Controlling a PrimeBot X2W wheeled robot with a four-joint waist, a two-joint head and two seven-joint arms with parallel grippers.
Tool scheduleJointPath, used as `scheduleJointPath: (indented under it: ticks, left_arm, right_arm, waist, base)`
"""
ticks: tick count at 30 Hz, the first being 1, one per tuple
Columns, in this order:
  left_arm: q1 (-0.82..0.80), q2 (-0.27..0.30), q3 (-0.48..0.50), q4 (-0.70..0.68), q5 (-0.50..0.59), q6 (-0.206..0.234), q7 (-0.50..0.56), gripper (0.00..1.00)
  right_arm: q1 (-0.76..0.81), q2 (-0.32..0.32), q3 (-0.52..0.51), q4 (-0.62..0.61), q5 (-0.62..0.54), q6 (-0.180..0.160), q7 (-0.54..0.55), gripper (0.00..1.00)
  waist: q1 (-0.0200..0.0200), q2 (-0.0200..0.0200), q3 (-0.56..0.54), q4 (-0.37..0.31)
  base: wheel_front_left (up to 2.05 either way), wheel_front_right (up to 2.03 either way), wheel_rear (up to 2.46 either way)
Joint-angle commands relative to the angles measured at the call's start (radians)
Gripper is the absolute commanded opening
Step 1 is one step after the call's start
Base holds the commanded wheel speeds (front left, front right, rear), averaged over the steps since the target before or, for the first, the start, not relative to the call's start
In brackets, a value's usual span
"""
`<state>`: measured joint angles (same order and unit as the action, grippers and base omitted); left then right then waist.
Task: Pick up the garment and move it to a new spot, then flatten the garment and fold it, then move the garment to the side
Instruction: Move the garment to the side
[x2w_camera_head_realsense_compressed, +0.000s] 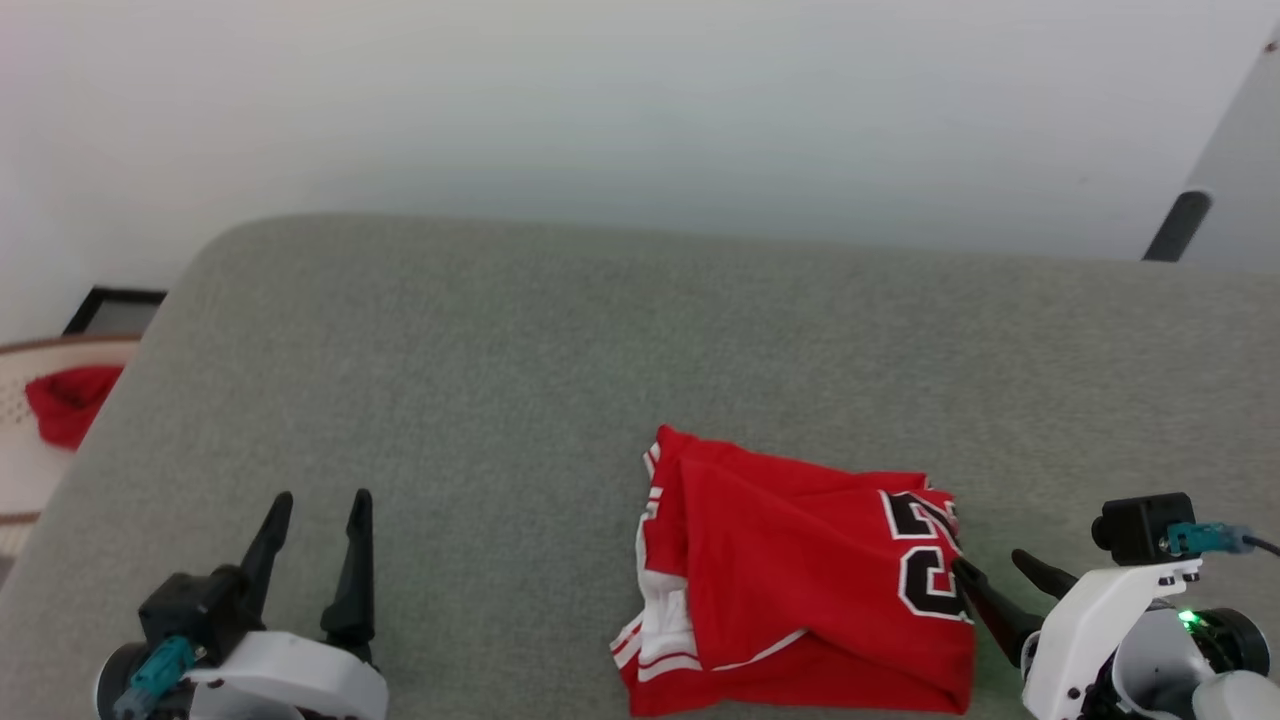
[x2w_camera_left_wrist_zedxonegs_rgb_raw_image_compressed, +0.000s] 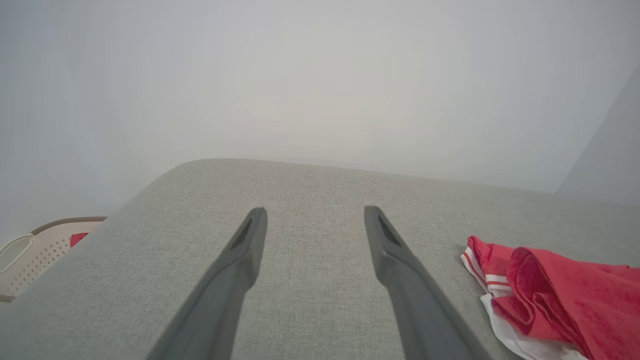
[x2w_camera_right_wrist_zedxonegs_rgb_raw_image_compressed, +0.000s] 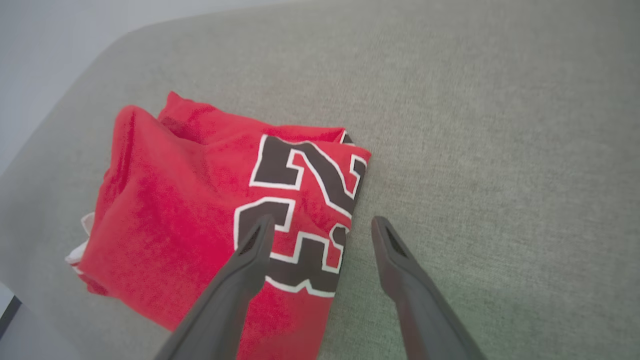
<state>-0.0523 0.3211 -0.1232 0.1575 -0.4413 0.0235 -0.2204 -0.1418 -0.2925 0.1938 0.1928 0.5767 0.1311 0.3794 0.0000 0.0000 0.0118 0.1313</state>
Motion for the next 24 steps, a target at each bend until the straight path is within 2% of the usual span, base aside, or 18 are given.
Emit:
scheduleJointPath:
  ticks: [1,14,15,16,24]
  left_arm:
    - [-0.016,-0.005,-0.004,-0.003,0.005,0.001,-0.004,1.00]
    - [-0.082,-0.033,-0.028,0.026,0.007,-0.009,-0.023,1.00]
    - [-0.085,-0.034,-0.028,0.029,0.006,-0.010,-0.025,1.00]
    - [-0.088,-0.035,-0.029,0.033,0.005,-0.011,-0.027,1.00]
    - [-0.104,-0.045,-0.028,0.054,-0.002,-0.016,-0.034,1.00]
  right_arm:
    - [-0.017,0.003,-0.013,0.011,-0.009,-0.001,0.027,1.00]
    - [-0.052,0.036,-0.052,0.066,-0.005,-0.001,0.315,1.00]
    - [-0.054,0.040,-0.055,0.071,-0.008,-0.001,0.330,0.71]
    - [-0.058,0.044,-0.060,0.073,-0.011,-0.001,0.338,0.00]
    - [-0.118,0.053,-0.107,0.093,-0.003,-0.001,0.367,0.00]
  waist:
    - [0.0000,0.0000,0.059,0.049]
    - [0.0000,0.0000,0.141,0.092]
    - [0.0000,0.0000,0.143,0.092]
    - [0.0000,0.0000,0.146,0.092]
    - [0.0000,0.0000,0.152,0.086]
  base:
    - [0.00,0.00,0.00]
    - [0.00,0.00,0.00]
    - [0.00,0.00,0.00]
    - [0.00,0.00,0.00]
    - [0.00,0.00,0.00]
